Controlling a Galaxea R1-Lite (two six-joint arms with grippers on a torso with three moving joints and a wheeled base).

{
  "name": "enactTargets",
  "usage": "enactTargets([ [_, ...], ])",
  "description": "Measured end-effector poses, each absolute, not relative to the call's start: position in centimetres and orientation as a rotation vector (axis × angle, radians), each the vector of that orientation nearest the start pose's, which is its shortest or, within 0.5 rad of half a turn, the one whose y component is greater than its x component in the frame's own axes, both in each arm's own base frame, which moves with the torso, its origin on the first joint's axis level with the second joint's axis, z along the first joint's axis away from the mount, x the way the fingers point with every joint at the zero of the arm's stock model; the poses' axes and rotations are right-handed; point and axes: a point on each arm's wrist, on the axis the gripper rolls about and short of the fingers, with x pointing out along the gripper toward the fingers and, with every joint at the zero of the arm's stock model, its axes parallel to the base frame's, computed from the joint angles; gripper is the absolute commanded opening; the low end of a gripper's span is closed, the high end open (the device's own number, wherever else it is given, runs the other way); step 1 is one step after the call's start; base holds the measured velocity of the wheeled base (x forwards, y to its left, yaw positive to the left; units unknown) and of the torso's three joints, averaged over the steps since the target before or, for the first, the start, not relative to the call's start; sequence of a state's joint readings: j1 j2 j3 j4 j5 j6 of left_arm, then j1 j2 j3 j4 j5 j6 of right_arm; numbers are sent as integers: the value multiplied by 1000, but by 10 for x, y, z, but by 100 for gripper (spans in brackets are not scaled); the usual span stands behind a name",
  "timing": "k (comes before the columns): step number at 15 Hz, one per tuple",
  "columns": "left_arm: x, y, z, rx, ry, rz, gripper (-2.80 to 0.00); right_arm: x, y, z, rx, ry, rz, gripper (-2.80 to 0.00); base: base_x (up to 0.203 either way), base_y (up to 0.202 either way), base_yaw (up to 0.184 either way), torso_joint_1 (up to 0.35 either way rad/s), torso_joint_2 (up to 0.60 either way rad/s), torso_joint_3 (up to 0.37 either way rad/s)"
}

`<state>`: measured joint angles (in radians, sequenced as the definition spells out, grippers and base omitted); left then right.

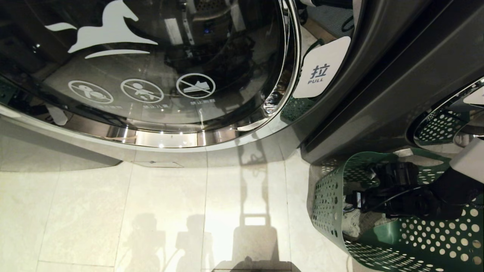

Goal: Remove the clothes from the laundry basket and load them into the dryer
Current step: Take the clothes out of the basket

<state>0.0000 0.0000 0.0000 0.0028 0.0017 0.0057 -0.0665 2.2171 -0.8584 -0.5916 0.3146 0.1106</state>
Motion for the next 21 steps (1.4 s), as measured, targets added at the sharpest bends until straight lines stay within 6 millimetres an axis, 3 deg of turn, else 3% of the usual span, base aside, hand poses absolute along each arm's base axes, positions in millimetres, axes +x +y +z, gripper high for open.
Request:
enactTargets([
  [6, -23, 0, 75, 6, 3, 2, -280, 358, -7, 0, 230, 758, 113, 0, 0, 0, 0, 0, 0, 0],
  [12, -23, 0, 75, 6, 3, 2, -280, 341, 5, -34, 187, 724, 17, 0, 0, 0, 0, 0, 0, 0],
  [17, -23, 0, 75, 6, 3, 2, -280, 346, 11, -63, 177, 666, 21, 0, 0, 0, 0, 0, 0, 0],
  [21, -23, 0, 75, 6, 3, 2, -280, 350, 15, -71, 219, 667, 13, 0, 0, 0, 0, 0, 0, 0],
])
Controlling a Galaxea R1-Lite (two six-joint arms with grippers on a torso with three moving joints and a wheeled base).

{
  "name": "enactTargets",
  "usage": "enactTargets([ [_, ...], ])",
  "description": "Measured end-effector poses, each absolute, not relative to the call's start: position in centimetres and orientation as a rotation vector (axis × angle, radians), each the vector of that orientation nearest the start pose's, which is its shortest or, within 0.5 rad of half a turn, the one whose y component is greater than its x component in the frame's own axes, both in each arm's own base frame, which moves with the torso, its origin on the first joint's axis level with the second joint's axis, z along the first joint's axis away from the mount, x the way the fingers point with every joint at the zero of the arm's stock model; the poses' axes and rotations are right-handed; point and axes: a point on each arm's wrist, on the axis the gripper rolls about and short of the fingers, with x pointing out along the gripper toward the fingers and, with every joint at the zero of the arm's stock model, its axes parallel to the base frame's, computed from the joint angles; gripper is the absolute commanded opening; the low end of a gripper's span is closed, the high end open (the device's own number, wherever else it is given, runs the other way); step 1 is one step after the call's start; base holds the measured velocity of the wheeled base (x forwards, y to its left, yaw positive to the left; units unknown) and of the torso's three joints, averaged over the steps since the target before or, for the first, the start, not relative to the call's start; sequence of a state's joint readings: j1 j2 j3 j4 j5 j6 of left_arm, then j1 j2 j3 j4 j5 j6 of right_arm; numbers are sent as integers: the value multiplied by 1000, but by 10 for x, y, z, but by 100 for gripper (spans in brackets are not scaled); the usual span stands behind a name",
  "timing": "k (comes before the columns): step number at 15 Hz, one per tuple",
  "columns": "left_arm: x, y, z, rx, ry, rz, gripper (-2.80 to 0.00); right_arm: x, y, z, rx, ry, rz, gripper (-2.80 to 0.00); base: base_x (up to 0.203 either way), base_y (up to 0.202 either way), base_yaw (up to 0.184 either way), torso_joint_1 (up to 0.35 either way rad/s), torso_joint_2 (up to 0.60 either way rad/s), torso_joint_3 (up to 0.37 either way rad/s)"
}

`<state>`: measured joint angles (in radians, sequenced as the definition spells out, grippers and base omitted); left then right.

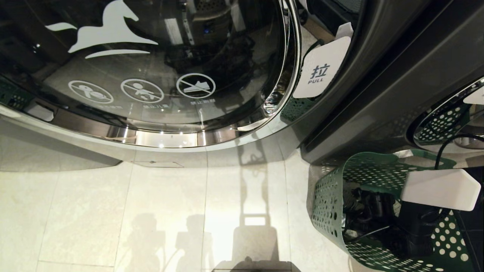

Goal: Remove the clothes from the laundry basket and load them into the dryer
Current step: Take the clothes out of the basket

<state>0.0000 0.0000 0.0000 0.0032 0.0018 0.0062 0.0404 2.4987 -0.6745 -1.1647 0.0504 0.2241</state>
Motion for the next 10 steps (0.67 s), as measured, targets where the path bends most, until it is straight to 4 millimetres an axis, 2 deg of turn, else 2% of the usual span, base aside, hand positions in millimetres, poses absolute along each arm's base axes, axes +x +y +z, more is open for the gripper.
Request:
enactTargets([
  [10, -23, 0, 75, 6, 3, 2, -280, 358, 14, -74, 207, 641, -73, 0, 0, 0, 0, 0, 0, 0],
])
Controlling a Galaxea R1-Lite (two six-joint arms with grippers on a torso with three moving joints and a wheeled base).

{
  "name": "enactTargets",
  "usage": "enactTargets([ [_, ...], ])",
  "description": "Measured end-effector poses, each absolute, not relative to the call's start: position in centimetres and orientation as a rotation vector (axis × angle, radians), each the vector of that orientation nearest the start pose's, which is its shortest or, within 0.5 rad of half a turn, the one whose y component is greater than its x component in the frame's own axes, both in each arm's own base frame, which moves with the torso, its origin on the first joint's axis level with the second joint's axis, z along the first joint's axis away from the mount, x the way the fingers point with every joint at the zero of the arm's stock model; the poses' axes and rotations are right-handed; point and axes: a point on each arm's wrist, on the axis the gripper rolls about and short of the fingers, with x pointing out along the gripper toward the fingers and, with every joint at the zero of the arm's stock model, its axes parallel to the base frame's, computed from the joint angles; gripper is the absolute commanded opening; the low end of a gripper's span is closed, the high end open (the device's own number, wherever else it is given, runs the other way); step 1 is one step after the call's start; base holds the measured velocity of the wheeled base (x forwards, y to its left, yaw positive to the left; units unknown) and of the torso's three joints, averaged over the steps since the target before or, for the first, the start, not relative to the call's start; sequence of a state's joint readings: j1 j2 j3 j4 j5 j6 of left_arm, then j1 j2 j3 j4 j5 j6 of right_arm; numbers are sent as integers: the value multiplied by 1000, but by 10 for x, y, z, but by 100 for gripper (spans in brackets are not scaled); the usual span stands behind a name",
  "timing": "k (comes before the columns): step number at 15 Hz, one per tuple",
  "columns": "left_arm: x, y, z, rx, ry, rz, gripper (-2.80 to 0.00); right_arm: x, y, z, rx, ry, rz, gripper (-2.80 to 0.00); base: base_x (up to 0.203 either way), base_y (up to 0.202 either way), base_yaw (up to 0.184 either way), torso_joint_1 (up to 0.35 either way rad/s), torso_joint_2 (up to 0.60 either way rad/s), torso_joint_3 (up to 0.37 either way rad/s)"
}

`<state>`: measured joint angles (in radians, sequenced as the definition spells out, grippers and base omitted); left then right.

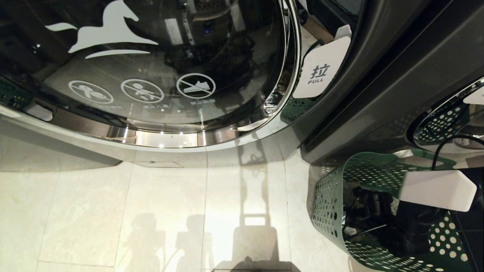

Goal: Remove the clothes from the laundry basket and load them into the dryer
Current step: Take the clothes out of the basket

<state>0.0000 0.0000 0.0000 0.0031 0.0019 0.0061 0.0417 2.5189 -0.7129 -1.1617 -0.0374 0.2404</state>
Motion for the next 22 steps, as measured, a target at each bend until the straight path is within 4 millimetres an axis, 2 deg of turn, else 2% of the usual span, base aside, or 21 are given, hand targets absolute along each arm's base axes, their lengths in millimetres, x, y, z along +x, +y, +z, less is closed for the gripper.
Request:
enactTargets([
  [1, -23, 0, 75, 6, 3, 2, -280, 359, 14, -75, 209, 642, -74, 0, 0, 0, 0, 0, 0, 0],
  [2, -23, 0, 75, 6, 3, 2, -280, 359, 14, -76, 210, 644, -74, -280, 0, 0, 0, 0, 0, 0],
  [11, -23, 0, 75, 6, 3, 2, -280, 359, 14, -77, 211, 645, -77, -280, 0, 0, 0, 0, 0, 0],
  [14, -23, 0, 75, 6, 3, 2, -280, 350, 14, -75, 204, 671, -69, -280, 0, 0, 0, 0, 0, 0],
  [17, -23, 0, 75, 6, 3, 2, -280, 329, 13, -54, 213, 689, -44, -280, 0, 0, 0, 0, 0, 0],
  [19, -23, 0, 75, 6, 3, 2, -280, 312, 8, -30, 223, 671, -41, -280, 0, 0, 0, 0, 0, 0],
  [22, -23, 0, 75, 6, 3, 2, -280, 289, -4, 17, 249, 624, -35, -280, 0, 0, 0, 0, 0, 0],
])
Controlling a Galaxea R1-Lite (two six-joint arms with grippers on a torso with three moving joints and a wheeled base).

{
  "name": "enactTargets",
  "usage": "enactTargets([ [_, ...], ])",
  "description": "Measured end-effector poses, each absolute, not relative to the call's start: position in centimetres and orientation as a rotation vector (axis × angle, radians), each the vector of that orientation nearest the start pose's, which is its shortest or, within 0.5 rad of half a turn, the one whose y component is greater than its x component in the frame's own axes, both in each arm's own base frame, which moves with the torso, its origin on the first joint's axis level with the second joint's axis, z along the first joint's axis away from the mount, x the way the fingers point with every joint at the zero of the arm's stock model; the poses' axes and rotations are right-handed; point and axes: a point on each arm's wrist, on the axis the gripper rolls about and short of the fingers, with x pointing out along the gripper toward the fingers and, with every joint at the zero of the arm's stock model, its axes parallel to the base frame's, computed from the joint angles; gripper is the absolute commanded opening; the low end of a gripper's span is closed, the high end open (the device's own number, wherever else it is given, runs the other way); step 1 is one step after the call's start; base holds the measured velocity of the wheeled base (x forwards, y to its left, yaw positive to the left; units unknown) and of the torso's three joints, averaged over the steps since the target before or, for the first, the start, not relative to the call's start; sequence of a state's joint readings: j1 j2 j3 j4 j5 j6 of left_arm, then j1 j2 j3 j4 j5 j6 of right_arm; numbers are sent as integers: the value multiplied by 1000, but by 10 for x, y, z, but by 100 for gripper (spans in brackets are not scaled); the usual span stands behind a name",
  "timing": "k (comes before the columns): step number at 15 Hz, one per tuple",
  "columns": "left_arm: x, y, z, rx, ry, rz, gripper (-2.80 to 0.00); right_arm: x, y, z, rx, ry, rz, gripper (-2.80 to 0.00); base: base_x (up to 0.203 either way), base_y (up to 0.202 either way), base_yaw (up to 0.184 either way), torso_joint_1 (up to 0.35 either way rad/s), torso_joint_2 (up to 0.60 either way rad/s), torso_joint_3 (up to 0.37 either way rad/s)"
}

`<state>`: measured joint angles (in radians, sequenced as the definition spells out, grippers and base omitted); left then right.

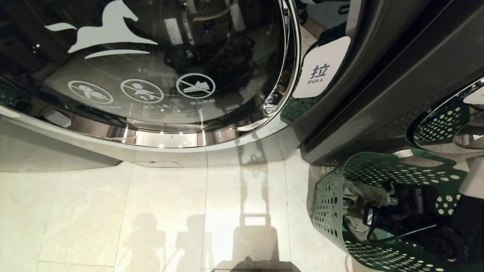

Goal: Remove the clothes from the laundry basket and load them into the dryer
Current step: Take the clothes out of the basket

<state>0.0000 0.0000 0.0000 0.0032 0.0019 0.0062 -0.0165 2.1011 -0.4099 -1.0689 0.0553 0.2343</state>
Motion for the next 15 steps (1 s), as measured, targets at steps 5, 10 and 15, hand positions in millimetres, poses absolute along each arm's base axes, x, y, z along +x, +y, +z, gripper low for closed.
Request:
enactTargets([
  [5, -23, 0, 75, 6, 3, 2, -280, 241, -13, 106, 292, 563, 22, -280, 0, 0, 0, 0, 0, 0],
  [10, -23, 0, 75, 6, 3, 2, -280, 192, -11, 194, 302, 527, 38, -280, 0, 0, 0, 0, 0, 0],
  [15, -23, 0, 75, 7, 3, 2, -280, 129, -7, 254, 298, 570, 15, -280, 0, 0, 0, 0, 0, 0],
])
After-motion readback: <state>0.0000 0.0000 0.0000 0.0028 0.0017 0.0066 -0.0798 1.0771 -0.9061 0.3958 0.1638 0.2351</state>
